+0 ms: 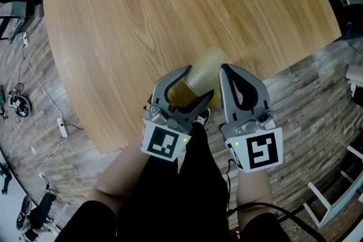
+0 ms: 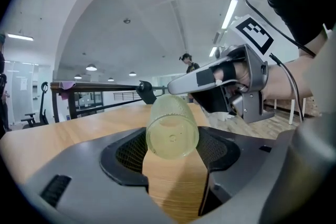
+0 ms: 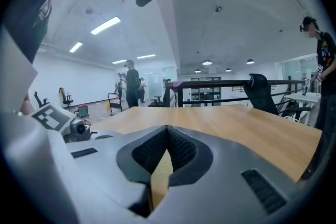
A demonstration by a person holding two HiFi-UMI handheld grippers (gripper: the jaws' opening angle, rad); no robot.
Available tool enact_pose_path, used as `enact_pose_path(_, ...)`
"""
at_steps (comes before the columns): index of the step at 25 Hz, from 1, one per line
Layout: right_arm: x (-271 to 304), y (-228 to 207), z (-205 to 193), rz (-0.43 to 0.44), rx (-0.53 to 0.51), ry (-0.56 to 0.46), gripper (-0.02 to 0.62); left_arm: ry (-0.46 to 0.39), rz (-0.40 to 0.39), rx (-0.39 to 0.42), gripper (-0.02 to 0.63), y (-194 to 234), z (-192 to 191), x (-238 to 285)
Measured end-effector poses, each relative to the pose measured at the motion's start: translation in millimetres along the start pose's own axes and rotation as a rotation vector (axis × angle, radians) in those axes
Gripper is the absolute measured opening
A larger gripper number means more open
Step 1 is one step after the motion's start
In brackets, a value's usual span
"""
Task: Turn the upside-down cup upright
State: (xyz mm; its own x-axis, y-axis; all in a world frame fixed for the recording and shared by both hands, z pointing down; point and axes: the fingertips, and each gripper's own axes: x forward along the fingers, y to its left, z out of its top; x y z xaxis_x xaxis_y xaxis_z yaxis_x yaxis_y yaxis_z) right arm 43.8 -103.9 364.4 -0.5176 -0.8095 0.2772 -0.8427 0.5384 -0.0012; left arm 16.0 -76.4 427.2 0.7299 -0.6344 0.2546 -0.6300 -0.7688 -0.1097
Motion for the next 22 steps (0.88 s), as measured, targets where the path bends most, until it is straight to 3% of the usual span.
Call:
enact_pose_path(8, 13, -16, -42, -0.044, 0.063, 0.058, 0.014, 0.011, -0.006, -0.010, 0.298, -1, -7, 4)
enact_pose_path(22, 25, -32, -73, -0.071, 0.117, 0.123, 0.014, 0.008, -0.011, -0.043, 0.293, 5, 1, 8)
